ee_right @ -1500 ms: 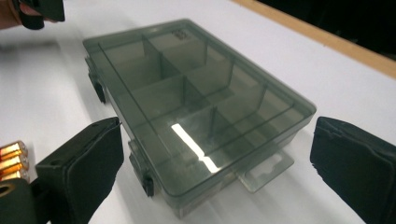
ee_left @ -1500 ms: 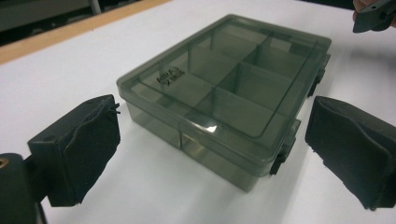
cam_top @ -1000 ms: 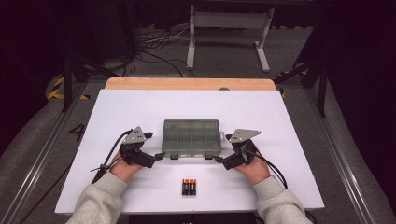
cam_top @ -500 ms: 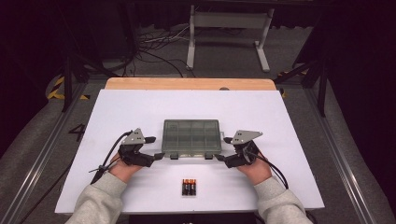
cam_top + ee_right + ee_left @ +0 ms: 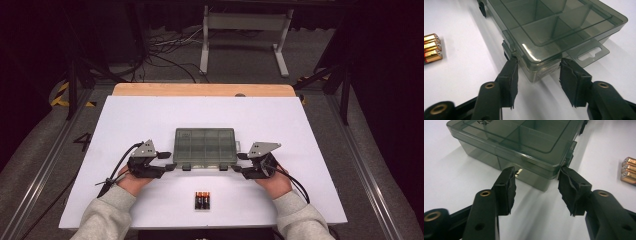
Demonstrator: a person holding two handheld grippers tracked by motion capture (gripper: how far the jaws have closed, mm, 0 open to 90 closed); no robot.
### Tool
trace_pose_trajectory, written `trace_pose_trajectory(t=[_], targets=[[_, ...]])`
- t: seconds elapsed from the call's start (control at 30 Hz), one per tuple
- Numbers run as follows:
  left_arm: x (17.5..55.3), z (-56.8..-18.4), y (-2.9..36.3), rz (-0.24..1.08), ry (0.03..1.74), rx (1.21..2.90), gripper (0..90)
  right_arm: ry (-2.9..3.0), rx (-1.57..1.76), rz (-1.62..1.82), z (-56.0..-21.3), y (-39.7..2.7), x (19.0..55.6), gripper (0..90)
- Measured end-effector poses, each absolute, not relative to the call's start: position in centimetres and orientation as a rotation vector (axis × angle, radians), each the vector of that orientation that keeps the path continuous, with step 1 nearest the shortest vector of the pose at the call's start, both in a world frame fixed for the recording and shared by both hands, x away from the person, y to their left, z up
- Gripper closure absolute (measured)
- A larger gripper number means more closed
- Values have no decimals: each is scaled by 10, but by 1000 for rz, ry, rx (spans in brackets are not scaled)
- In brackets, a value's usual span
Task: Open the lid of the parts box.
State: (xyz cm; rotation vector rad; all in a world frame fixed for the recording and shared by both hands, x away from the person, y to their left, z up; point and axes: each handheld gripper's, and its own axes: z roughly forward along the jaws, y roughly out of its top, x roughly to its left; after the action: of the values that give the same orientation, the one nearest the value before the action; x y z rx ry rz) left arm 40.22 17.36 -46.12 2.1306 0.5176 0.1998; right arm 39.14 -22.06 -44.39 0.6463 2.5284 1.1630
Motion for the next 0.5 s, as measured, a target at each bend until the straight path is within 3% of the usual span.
trace_pose_trajectory(t=[0.23,0.5], targets=[[400,-461,171,199,487,2150,592,2537,661,1169,-445,-222,392,556],[399,-461,171,204,481,2157,613,2538,665,1176,-445,-222,392,562]])
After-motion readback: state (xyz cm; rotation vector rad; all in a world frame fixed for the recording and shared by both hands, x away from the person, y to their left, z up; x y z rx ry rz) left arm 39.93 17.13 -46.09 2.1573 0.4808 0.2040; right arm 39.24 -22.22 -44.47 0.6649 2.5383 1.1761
